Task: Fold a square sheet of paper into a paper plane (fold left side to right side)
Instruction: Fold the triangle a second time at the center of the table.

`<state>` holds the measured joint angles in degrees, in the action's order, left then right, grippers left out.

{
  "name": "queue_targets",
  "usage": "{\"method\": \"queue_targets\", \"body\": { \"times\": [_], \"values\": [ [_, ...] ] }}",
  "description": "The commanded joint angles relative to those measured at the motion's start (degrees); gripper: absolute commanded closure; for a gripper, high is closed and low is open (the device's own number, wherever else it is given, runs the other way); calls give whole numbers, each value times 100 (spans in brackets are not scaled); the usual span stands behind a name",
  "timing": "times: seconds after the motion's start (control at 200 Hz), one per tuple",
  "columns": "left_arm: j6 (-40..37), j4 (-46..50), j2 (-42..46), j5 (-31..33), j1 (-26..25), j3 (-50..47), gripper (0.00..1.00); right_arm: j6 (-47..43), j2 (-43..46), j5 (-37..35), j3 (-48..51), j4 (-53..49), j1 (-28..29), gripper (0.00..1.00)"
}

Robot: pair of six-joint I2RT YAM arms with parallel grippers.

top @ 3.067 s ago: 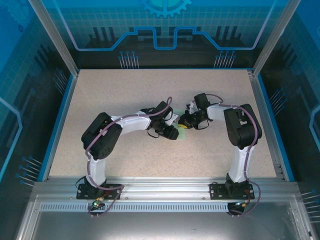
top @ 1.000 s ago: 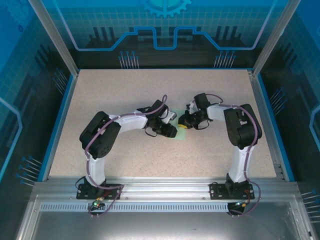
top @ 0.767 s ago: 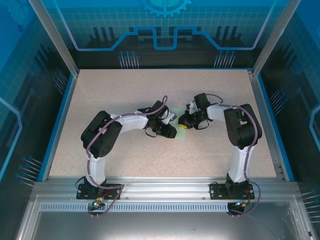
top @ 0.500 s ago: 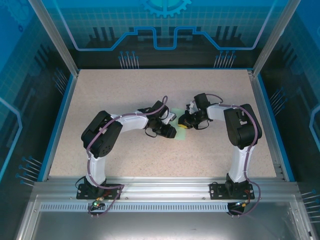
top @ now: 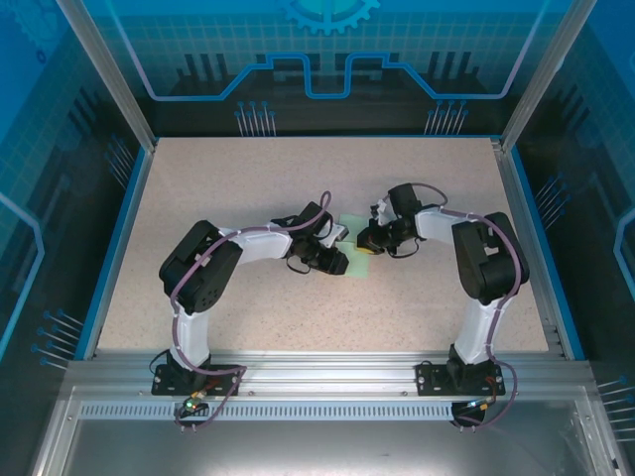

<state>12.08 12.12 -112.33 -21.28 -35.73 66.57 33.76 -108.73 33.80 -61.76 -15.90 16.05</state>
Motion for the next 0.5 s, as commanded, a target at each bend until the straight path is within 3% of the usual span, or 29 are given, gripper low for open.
{"method": "queue_targets", "body": {
  "times": [0.0,0.3,0.495],
  "values": [
    [5,326,-58,-8,-63,-227,62,-97,63,267,127,-124,209,96],
    [-12,396,-87,53,-75,-217,63,0,-300,286,-60,-90,589,96],
    [-21,423,-113,97,-75,-209,63,-112,-529,-106,-290,-416,636,95]
  ]
}}
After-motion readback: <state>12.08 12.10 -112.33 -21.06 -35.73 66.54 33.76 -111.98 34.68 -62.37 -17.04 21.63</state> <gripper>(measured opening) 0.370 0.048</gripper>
